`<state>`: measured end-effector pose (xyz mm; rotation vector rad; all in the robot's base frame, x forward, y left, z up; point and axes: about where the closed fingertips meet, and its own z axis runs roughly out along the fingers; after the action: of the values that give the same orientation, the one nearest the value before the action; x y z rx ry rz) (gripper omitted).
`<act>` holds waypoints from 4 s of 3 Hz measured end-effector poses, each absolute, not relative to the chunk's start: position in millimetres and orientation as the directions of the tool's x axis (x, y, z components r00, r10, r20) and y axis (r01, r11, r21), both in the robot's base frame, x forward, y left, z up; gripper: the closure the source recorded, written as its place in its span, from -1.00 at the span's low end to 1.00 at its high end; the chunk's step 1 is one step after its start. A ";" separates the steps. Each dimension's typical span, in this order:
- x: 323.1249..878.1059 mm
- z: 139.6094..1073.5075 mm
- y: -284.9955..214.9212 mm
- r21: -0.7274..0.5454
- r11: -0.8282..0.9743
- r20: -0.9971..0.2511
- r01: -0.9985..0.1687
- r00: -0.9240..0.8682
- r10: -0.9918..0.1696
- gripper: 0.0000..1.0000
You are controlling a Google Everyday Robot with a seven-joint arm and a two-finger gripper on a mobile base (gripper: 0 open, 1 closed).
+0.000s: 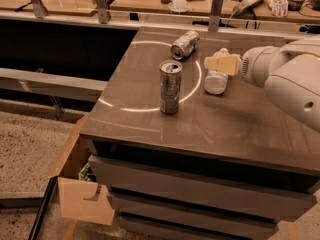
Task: Move blue plastic bottle near 7up can
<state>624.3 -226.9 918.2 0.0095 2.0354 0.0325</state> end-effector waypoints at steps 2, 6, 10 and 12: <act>643.3 883.0 -196.0 0.031 0.998 -0.878 0.052 -0.475 0.052 -1.00; 660.9 842.5 -184.8 -0.057 0.995 -0.870 0.076 -0.493 -0.012 0.41; 718.9 852.1 -170.5 -0.088 0.986 -0.908 -0.142 -0.396 -0.138 1.00; 729.0 843.9 -167.0 -0.088 0.985 -0.890 -0.151 -0.431 -0.146 0.17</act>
Offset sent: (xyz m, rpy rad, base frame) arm 0.0302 0.0536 -0.0745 0.0188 0.0574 -0.1137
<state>729.0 -167.0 843.9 -0.2098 2.0229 0.0057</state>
